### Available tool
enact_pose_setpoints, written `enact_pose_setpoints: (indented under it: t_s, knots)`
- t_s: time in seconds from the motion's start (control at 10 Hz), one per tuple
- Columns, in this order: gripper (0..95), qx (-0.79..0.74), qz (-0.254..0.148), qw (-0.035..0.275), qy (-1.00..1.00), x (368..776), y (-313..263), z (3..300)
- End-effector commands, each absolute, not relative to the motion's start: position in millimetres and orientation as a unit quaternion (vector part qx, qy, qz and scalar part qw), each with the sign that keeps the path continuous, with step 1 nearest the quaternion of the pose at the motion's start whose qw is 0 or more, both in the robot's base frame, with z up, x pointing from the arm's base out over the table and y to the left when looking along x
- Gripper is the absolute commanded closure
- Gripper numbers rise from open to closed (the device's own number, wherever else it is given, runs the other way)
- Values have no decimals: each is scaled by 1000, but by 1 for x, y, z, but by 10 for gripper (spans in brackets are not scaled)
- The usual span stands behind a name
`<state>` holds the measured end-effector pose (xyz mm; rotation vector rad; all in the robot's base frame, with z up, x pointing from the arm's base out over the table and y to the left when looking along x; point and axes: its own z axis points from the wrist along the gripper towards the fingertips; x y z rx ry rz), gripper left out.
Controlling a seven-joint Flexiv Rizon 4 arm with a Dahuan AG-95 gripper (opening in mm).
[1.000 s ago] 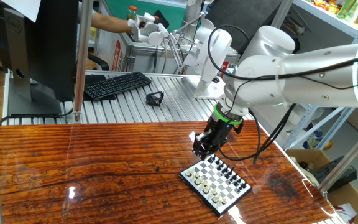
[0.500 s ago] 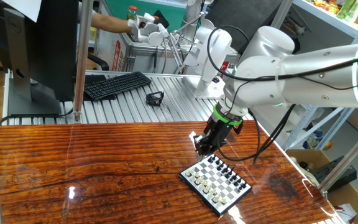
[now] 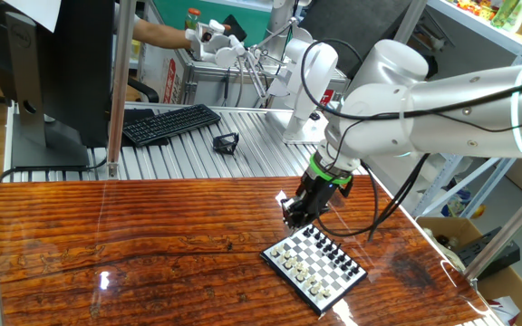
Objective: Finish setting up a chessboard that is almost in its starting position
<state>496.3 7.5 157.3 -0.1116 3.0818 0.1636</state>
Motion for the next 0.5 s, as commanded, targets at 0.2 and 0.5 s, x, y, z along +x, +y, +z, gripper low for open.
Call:
enact_pose_setpoints:
  t_s: [0.2, 0.5]
  knots:
    - [950, -14, 54, 18, 998, 497, 24, 152]
    - [950, -3, 60, 17, 998, 497, 36, 146]
